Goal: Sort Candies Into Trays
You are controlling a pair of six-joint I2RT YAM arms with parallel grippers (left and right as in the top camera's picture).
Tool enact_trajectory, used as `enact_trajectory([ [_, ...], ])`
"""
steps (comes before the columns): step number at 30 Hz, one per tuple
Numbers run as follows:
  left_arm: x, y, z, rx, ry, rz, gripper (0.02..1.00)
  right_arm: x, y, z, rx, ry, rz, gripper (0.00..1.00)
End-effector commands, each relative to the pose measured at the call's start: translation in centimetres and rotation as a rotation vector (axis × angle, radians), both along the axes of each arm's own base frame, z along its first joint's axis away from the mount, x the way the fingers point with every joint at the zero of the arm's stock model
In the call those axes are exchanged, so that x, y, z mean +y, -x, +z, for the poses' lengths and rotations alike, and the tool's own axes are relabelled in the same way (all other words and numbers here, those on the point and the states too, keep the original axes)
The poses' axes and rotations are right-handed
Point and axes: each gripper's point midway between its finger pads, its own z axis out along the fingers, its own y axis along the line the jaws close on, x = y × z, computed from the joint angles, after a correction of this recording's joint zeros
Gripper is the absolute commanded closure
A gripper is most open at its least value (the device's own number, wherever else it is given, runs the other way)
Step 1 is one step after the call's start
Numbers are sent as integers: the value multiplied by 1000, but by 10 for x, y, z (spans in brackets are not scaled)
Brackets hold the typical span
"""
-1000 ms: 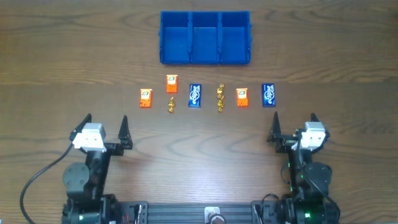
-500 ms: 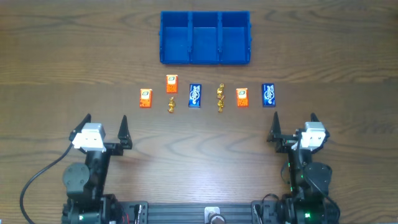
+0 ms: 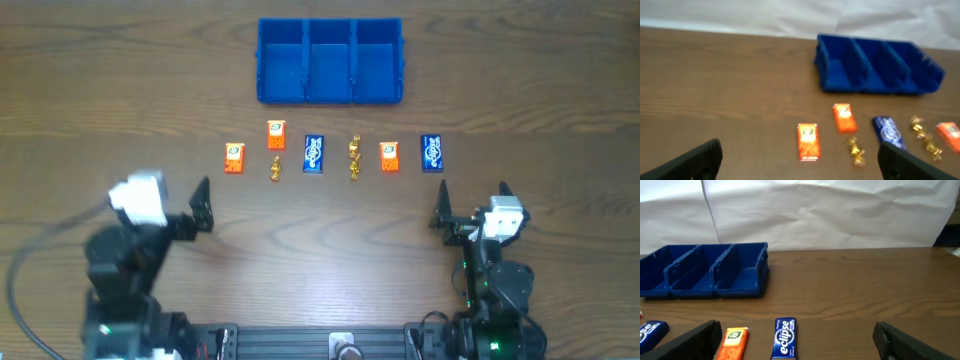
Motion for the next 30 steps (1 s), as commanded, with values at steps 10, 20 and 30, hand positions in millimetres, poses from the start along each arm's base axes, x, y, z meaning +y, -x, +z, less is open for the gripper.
enact_trajectory([
  [10,-53,-116,-18,645,29,-155,18,1,0,-1,-1,11,8,1],
  [20,-69,-106,-144,1005,-90,-116,18,1,0,-1,-1,11,8,1],
  [30,-53,-98,-174,1094,-177,-29,34,1,0,-1,-1,11,8,1],
])
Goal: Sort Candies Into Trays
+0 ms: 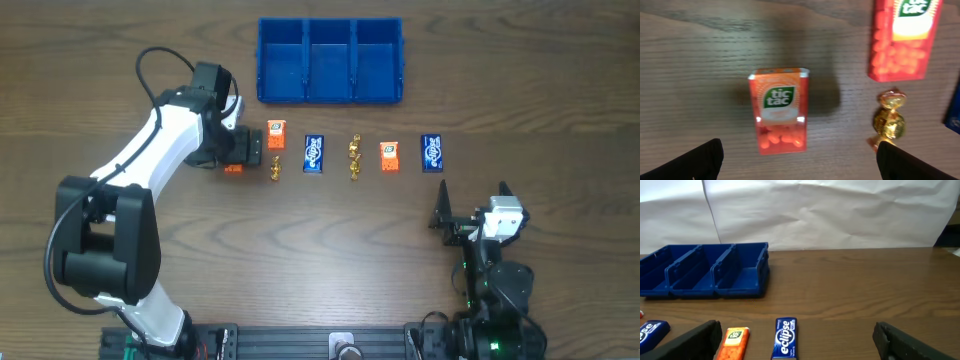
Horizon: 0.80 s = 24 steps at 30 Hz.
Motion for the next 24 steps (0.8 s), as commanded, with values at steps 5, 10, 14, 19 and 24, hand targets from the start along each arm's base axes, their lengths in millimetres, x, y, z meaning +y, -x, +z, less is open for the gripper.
enact_trajectory([
  [5,10,-6,-21,16,-87,20,38,1,0,-1,0,11,7,1],
  [10,9,-11,-32,14,-101,17,62,1,0,-1,0,11,7,1],
  [14,9,-13,-34,9,-100,17,185,1,0,-1,0,11,7,1],
  [19,12,-15,-34,-2,-128,25,441,1,0,-1,0,11,7,1],
  [24,11,-17,-37,-10,-143,18,498,1,0,-1,0,11,7,3],
])
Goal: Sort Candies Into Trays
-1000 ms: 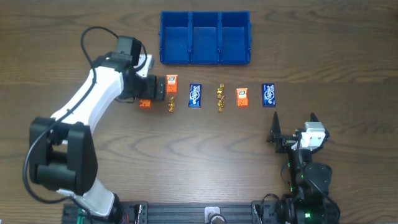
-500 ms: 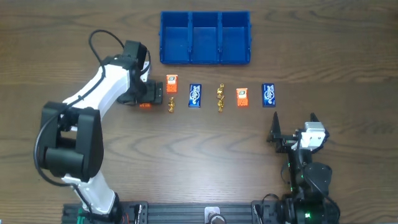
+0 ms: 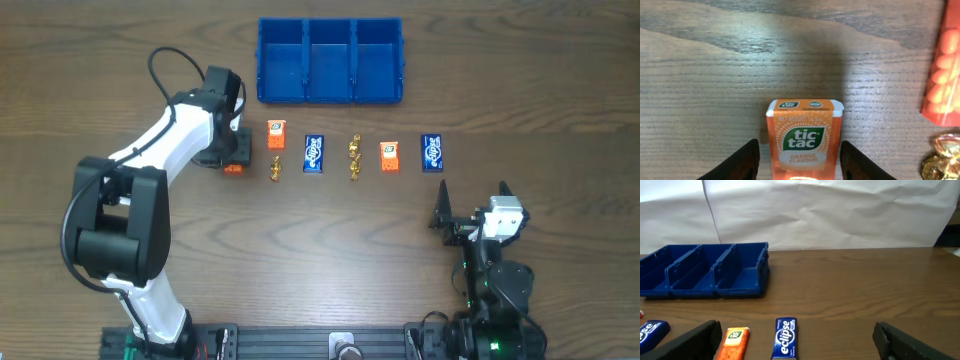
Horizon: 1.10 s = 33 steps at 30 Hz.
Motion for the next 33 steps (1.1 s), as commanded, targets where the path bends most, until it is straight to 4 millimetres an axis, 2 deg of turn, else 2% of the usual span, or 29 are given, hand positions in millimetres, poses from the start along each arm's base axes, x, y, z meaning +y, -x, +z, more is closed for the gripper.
enact_trajectory([
  [1,0,-4,-8,2,-30,6,492,1,0,-1,0,11,7,1],
  [4,-1,-5,-11,2,-28,13,500,1,0,-1,0,11,7,1],
  [8,-2,-5,-11,1,-26,22,573,1,0,-1,0,11,7,1],
  [13,-3,-7,-10,-5,-19,55,757,1,0,-1,0,11,7,1],
  [15,-4,-11,-5,-19,-9,76,774,1,0,-1,0,11,7,3],
  [17,-7,-21,8,-60,11,119,790,1,0,-1,0,11,7,1],
  [20,-17,-40,41,-133,76,177,801,1,0,-1,0,11,7,1],
  [23,-33,-63,97,-243,102,198,803,1,0,-1,0,11,7,1],
  [25,-49,-81,150,-348,90,188,803,1,0,-1,0,11,7,1],
  [26,-54,-87,164,-380,90,181,805,1,0,-1,0,11,7,1],
  [27,-64,-97,189,-437,96,170,805,1,0,-1,0,11,7,1],
  [28,-72,-106,206,-478,104,164,807,1,0,-1,-1,11,7,1],
  [30,-86,-126,233,-538,121,138,807,1,0,-1,0,11,7,1],
  [33,-96,-146,238,-543,116,115,809,1,0,-1,0,11,7,1],
])
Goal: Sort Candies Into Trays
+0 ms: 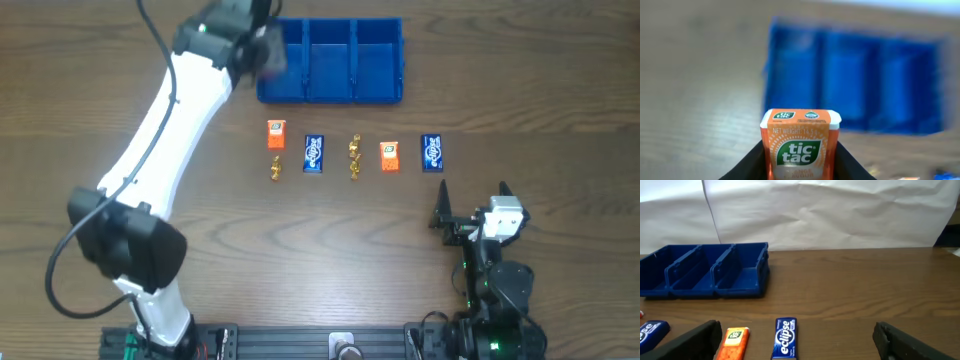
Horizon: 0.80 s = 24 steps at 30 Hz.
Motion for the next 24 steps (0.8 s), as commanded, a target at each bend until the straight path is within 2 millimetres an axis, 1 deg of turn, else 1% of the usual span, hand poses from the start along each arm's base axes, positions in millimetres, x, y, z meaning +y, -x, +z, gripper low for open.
enact_trajectory([
  [1,-9,-40,13,-41,-40,11,807,1,0,-1,0,11,7,1],
  [4,-12,-52,-17,16,-73,0,807,1,0,-1,0,11,7,1],
  [6,-13,-57,-45,62,-96,-3,807,1,0,-1,0,11,7,1],
  [8,-13,-60,-66,93,-110,-5,809,1,0,-1,0,11,7,1],
  [10,-16,-64,-85,117,-120,-20,807,1,0,-1,0,11,7,1],
  [12,-16,-64,-98,137,-129,-22,805,1,0,-1,0,11,7,1],
  [15,-16,-64,-101,144,-131,-23,798,1,0,-1,0,11,7,3],
  [21,-11,-66,-101,144,-135,-20,776,1,0,-1,-1,11,7,3],
  [22,-10,-66,-101,144,-134,-19,755,1,0,-1,0,11,7,1],
  [24,-10,-66,-101,142,-135,-18,617,1,0,-1,0,11,7,1],
])
